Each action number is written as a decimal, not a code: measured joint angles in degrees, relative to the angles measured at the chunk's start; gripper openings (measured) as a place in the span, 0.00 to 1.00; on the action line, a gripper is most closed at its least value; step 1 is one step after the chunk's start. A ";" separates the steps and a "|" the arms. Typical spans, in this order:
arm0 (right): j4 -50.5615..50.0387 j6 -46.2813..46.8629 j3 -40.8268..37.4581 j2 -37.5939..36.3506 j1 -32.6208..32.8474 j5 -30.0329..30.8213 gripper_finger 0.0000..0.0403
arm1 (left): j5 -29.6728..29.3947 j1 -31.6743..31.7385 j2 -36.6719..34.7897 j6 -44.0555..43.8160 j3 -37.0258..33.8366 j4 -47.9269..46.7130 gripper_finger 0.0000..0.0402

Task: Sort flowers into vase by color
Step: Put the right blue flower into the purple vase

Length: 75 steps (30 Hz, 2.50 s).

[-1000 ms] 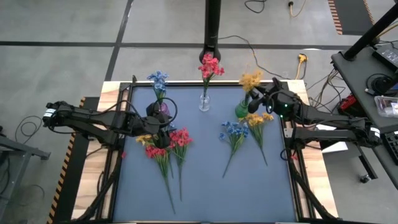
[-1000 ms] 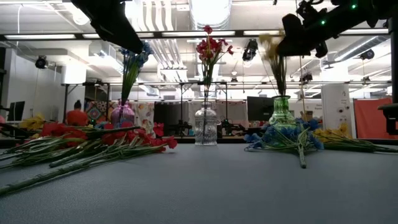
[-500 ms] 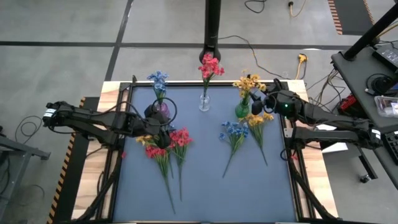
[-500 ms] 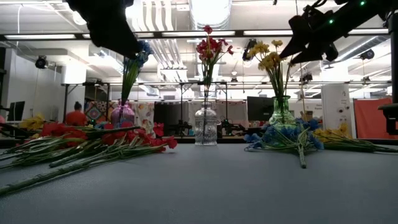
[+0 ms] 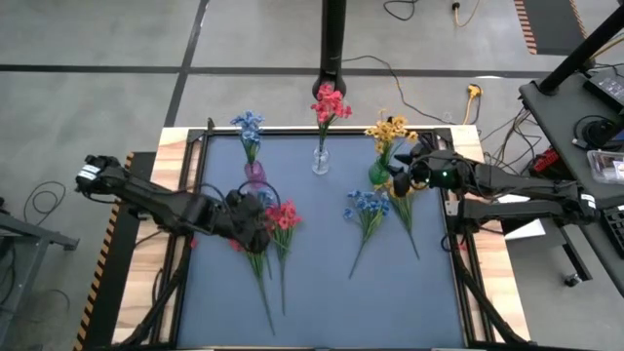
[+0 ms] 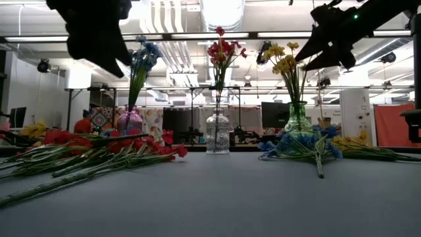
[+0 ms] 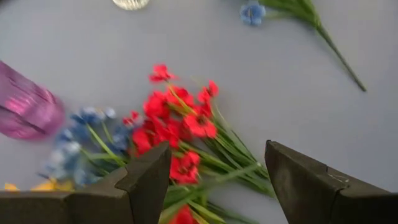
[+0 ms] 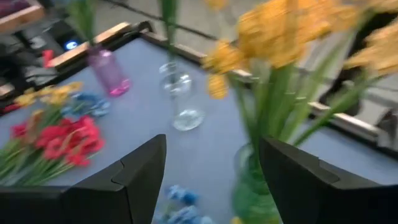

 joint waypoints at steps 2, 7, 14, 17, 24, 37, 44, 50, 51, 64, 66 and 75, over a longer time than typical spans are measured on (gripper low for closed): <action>-0.09 1.60 0.00 0.99 1.63 -1.93 0.60 | 0.05 -1.37 1.76 -2.12 0.01 0.00 0.60; -0.37 6.09 0.00 4.98 6.73 -6.43 0.60 | 0.35 -3.60 6.67 -5.61 1.73 -0.04 0.60; -2.37 10.72 0.02 9.93 14.41 -9.70 0.58 | 0.33 -4.63 14.63 -3.52 8.66 0.03 0.60; -7.44 13.51 0.86 10.43 17.48 -9.77 0.58 | -0.43 -4.84 18.74 -0.13 12.67 -0.03 0.60; -16.77 18.43 3.63 10.64 24.85 -9.71 0.58 | -7.10 -4.64 31.87 11.44 24.65 3.38 0.60; -20.05 19.95 5.46 10.63 30.58 -9.23 0.58 | -7.56 0.18 58.55 32.41 45.85 19.61 0.60; -20.05 19.84 5.42 10.62 30.57 -7.92 0.58 | -7.25 2.78 66.11 30.70 54.30 18.73 0.60; -20.07 19.77 5.36 10.62 30.54 -7.61 0.59 | -7.17 4.50 67.75 27.87 55.02 18.89 0.56; -20.05 19.77 5.35 10.62 30.54 -7.61 0.59 | -7.23 4.68 67.73 27.37 54.71 19.58 0.55; -20.04 19.75 5.33 10.62 30.54 -6.26 0.59 | -0.76 5.39 67.55 24.88 49.02 27.57 0.43; -20.05 19.75 5.33 10.62 30.54 -6.26 0.59 | -0.85 5.39 67.55 24.92 48.98 27.50 0.40; -20.05 19.75 5.33 10.62 30.54 -6.22 0.59 | -0.87 5.37 67.53 26.40 48.94 26.51 0.22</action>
